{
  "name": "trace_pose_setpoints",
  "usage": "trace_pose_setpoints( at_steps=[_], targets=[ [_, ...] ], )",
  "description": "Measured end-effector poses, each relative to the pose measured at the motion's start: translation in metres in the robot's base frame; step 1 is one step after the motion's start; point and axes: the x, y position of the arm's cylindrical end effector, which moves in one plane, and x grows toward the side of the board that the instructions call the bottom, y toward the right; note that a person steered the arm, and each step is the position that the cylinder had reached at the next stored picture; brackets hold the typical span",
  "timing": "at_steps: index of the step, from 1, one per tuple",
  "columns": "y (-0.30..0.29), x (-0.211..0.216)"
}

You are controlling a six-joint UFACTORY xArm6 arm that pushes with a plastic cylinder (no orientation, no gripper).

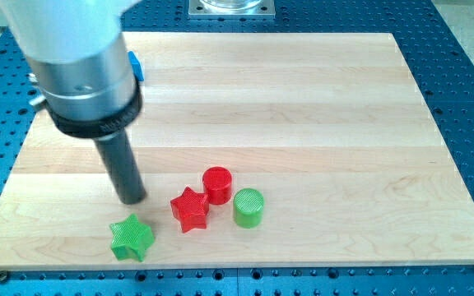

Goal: Push the green star below the green circle

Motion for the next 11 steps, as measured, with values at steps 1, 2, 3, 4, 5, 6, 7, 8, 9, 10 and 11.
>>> trace_pose_setpoints(
  at_steps=[1,2,3,4,5,6,7,8,9,10,11],
  targets=[
    [-0.078,0.051],
    [-0.078,0.088],
    [-0.013,0.082],
    [0.025,0.088],
    [0.048,0.083],
    [0.110,0.071],
    [0.076,0.089],
    [0.076,0.088],
    [0.081,0.089],
    [0.125,0.088],
    [0.172,0.089]
  ],
)
